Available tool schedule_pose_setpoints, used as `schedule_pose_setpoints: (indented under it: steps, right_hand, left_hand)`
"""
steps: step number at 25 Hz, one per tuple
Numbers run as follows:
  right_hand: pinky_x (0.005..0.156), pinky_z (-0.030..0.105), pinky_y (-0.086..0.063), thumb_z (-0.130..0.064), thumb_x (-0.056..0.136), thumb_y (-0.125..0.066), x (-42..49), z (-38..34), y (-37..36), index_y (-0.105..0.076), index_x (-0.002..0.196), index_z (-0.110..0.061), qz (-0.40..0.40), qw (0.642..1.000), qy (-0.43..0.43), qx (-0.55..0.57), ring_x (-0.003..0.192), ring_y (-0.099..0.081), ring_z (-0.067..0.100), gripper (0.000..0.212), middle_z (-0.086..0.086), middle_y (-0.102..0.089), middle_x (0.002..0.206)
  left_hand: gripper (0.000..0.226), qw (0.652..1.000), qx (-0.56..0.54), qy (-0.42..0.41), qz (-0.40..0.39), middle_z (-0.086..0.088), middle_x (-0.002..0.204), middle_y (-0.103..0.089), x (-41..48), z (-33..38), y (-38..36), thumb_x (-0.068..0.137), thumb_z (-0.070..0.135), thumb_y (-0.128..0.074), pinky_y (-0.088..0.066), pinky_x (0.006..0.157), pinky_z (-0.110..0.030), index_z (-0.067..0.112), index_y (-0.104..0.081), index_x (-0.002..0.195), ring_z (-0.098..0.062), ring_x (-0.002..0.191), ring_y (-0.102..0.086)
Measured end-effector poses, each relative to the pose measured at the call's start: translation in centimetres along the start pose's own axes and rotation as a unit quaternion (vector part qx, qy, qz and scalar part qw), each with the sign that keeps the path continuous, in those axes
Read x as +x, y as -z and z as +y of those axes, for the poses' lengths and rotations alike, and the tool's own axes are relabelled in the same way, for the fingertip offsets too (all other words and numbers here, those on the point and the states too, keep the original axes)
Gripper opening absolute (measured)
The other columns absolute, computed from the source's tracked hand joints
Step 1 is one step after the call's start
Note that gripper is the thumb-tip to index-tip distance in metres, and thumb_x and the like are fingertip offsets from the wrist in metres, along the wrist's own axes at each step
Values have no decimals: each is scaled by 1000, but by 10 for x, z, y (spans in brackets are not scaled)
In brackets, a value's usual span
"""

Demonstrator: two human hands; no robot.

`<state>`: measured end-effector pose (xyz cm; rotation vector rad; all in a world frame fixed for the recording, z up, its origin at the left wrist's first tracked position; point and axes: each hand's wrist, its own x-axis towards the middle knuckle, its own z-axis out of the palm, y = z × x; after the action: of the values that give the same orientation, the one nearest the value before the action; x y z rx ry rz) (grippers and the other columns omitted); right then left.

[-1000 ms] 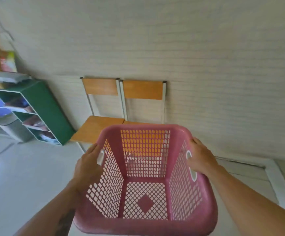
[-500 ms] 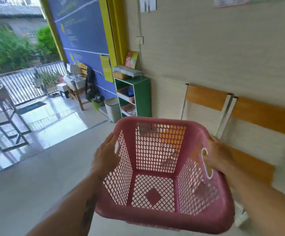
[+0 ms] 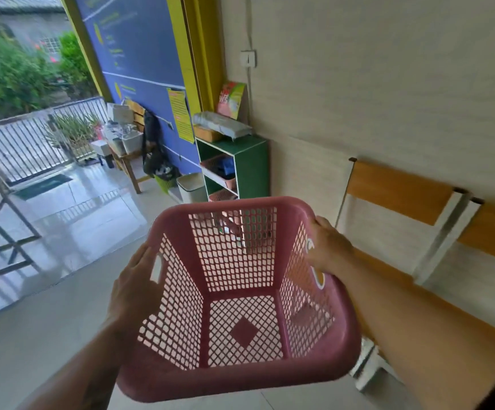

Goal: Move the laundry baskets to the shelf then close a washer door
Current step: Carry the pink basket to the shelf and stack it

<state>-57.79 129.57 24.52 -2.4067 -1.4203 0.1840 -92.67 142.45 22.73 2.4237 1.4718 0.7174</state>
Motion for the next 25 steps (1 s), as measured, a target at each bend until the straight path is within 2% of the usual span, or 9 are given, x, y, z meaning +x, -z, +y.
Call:
schedule_pose_setpoints:
  steps: [4, 6, 9, 12, 14, 17, 20, 22, 25]
  right_hand:
    - [53, 24, -41, -10, 75, -66, 81, -25, -40, -29, 142, -16, -24, 999, -34, -12, 80, -56, 21, 77, 4, -43, 134]
    - [48, 22, -34, -12, 74, -67, 119, -35, -67, -29, 142, -17, -26, 997, -67, -21, 76, -53, 19, 78, 4, -43, 135]
    - [53, 27, -48, -12, 75, -67, 164, -44, -96, -26, 144, -17, -21, 992, -122, -30, 75, -55, 18, 80, 5, -44, 135]
    - [56, 32, -58, -8, 75, -69, 196, -48, -117, -23, 144, -18, -16, 983, -182, -13, 73, -58, 16, 84, 3, -44, 131]
    - [49, 28, -55, -6, 74, -71, 213, -46, -130, -17, 148, -21, -5, 976, -220, 12, 68, -58, 14, 93, 0, -44, 131]
    - [40, 21, -43, -3, 75, -70, 237, -30, -163, -3, 151, -31, 7, 957, -287, 44, 61, -57, 12, 105, -2, -46, 127]
    - [39, 20, -46, -6, 77, -69, 260, -3, -209, -12, 149, -29, -2, 937, -344, 54, 58, -56, 10, 95, 2, -45, 134]
    - [43, 25, -52, -6, 78, -70, 278, 15, -245, -13, 149, -30, -5, 924, -377, 69, 65, -60, 13, 94, 3, -44, 138]
    - [53, 33, -58, -2, 76, -69, 303, 29, -277, -14, 150, -32, -3, 901, -422, 99, 80, -61, 20, 97, 4, -44, 136]
  left_hand:
    - [79, 999, -6, -34, -37, 13, 146, -46, 94, -46, -27, 77, 13, -60, -50, 77, -38, 42, -31, 145, -24, 107, -61]
    - [81, 997, -16, -55, -60, 11, 145, -48, 149, -73, -47, 69, 9, -55, -44, 74, -35, 40, -37, 142, -26, 105, -61]
    - [81, 990, -45, -100, -87, 14, 147, -45, 227, -101, -81, 71, 11, -51, -46, 76, -31, 43, -36, 144, -18, 103, -59]
    - [81, 979, -52, -148, -129, 16, 150, -39, 300, -122, -118, 74, 11, -46, -44, 68, -25, 47, -31, 145, -11, 95, -57]
    - [87, 972, -51, -167, -157, 14, 150, -39, 350, -127, -147, 73, 1, -50, -44, 69, -25, 45, -31, 145, -16, 99, -60]
    - [89, 957, -39, -204, -203, 7, 144, -46, 408, -118, -203, 69, -10, -57, -46, 68, -20, 32, -38, 145, -20, 101, -61]
    - [89, 946, -33, -215, -240, 5, 140, -48, 449, -112, -271, 72, -11, -61, -43, 71, -10, 27, -36, 147, -17, 108, -59]
    - [86, 939, -34, -223, -261, 9, 145, -45, 473, -113, -321, 77, -5, -63, -50, 72, -14, 32, -33, 148, -16, 109, -59]
    - [83, 937, -35, -199, -285, 18, 149, -41, 499, -115, -371, 76, -2, -62, -59, 69, -28, 39, -37, 144, -15, 98, -64]
